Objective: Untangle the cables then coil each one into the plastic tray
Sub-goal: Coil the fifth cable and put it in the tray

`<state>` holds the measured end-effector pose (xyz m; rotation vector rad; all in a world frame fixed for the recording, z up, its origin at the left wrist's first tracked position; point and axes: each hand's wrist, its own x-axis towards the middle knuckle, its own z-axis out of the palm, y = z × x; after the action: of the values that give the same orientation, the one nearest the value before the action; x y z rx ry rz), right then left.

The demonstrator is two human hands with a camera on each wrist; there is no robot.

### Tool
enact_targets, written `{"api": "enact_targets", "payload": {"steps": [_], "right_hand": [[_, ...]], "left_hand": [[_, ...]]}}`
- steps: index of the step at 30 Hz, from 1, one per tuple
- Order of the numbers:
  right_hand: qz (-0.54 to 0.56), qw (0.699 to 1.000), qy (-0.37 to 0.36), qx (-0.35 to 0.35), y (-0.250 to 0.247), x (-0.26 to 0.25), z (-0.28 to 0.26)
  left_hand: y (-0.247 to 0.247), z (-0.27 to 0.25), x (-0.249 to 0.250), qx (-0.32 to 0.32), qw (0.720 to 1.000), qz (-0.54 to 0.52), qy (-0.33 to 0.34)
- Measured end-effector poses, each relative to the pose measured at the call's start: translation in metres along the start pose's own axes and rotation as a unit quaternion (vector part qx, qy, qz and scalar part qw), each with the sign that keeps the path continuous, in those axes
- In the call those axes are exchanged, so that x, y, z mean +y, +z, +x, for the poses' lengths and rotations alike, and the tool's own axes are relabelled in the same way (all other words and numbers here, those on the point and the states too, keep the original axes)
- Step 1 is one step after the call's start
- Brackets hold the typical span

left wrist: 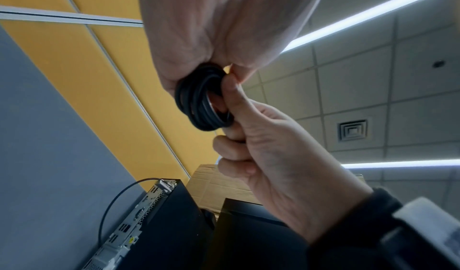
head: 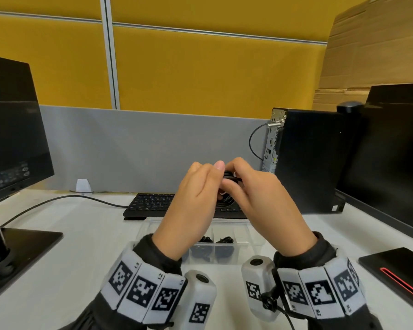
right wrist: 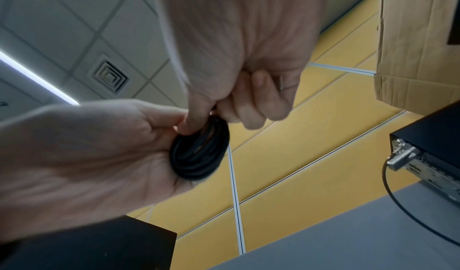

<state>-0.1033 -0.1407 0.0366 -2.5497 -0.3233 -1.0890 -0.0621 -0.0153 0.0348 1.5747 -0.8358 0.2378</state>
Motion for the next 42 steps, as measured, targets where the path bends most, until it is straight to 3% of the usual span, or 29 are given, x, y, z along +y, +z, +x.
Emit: {"api": "enact_targets", "payload": {"steps": [4,9,18,23,30,32,34,37,40,42], "right_hand": [[0.000,0.999,-0.010,0.048,-0.001,-0.005,0.001],[0.086,0.990,0.007,0.114,-0.001,-0.005,0.002],[0.130,0.976,0.010,0.177,0.011,-0.015,0.001],[0.136,0.979,0.006,0.150,0.004,-0.017,0.002],[0.149,0.984,0.015,0.100,-0.002,-0.016,0.002],[0.151,0.987,0.026,0.052,-0.006,-0.019,0.002],[0.149,0.988,0.038,-0.023,-0.016,-0.019,0.002],[0.034,0.998,0.016,-0.060,-0.033,-0.011,0.000],[-0.127,0.989,-0.032,0.061,-0.043,0.003,-0.002],[-0.177,0.979,-0.022,0.096,-0.044,0.008,-0.002]], "left_hand": [[0.005,-0.003,0.003,0.013,0.999,-0.037,0.031],[0.003,0.002,0.005,0.026,0.963,-0.266,-0.039],[0.000,0.002,0.004,-0.016,0.961,-0.267,-0.064],[-0.001,0.003,0.002,-0.019,0.968,-0.250,-0.014],[-0.010,0.007,0.001,-0.066,0.953,-0.296,-0.006],[-0.013,0.007,0.001,-0.040,0.945,-0.323,-0.015],[-0.013,0.007,0.001,-0.010,0.955,-0.298,-0.004],[-0.012,0.007,0.003,0.010,0.970,-0.240,0.040],[-0.011,0.006,0.008,0.006,0.974,-0.216,0.063],[-0.010,0.005,0.010,-0.007,0.972,-0.227,0.060]]}}
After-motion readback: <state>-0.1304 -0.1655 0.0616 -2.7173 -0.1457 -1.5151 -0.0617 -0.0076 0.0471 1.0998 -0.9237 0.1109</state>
